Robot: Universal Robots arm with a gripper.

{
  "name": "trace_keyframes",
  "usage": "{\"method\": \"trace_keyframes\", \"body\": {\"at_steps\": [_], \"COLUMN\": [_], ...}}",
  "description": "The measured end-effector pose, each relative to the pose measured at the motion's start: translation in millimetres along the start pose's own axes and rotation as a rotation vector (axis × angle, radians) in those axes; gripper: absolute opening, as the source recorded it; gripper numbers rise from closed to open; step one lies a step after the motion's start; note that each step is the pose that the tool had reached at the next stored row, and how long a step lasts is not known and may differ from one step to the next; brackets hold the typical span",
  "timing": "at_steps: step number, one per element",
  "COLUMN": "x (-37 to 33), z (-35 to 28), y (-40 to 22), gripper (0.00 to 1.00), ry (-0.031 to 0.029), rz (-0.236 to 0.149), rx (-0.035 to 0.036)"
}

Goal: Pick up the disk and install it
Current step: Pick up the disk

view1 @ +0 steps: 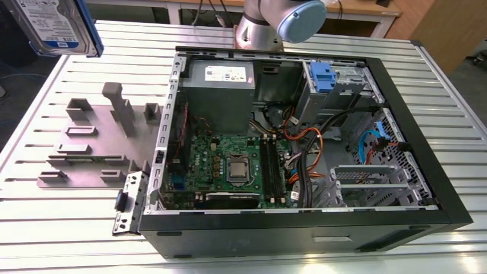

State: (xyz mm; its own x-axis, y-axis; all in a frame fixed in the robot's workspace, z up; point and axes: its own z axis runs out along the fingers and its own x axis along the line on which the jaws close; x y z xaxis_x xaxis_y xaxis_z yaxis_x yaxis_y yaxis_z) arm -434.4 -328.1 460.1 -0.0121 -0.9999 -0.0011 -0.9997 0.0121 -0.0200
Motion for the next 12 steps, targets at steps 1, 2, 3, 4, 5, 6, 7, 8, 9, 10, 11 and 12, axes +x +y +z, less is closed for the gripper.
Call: {"method": "trace_keyframes", "body": {"at_steps": [1,2,3,4,5,6,7,8,9,10,11,12], "x": [0.0,0.0,0.0,0.0,0.0,0.1,0.3,1.0,2.0,3.7,5.5,7.5], "z": [0.0,-0.1,-0.1,0.0,-0.1,-0.1,-0.2,-0.2,-0.1,-0.1,-0.1,-0.1], "y": [0.0,0.0,0.0,0.0,0.0,0.0,-0.1,-0.1,0.0,-0.1,-0.1,-0.1], "gripper": [0.36,0.36,0.36,0.36,0.36,0.36,0.36,0.36,0.36,0.36,0.36,0.36], "ry": [0.0000,0.0000,0.0000,0.0000,0.0000,0.0000,0.0001,0.0001,0.0000,0.0000,0.0000,0.0000], "rz": [-0.003,-0.004,-0.004,-0.004,-0.004,-0.004,-0.004,-0.004,-0.004,-0.004,-0.004,-0.004], "rx": [0.0000,-0.0001,-0.0001,-0.0001,-0.0001,-0.0001,-0.0004,-0.0004,-0.0002,-0.0002,-0.0002,-0.0001]}}
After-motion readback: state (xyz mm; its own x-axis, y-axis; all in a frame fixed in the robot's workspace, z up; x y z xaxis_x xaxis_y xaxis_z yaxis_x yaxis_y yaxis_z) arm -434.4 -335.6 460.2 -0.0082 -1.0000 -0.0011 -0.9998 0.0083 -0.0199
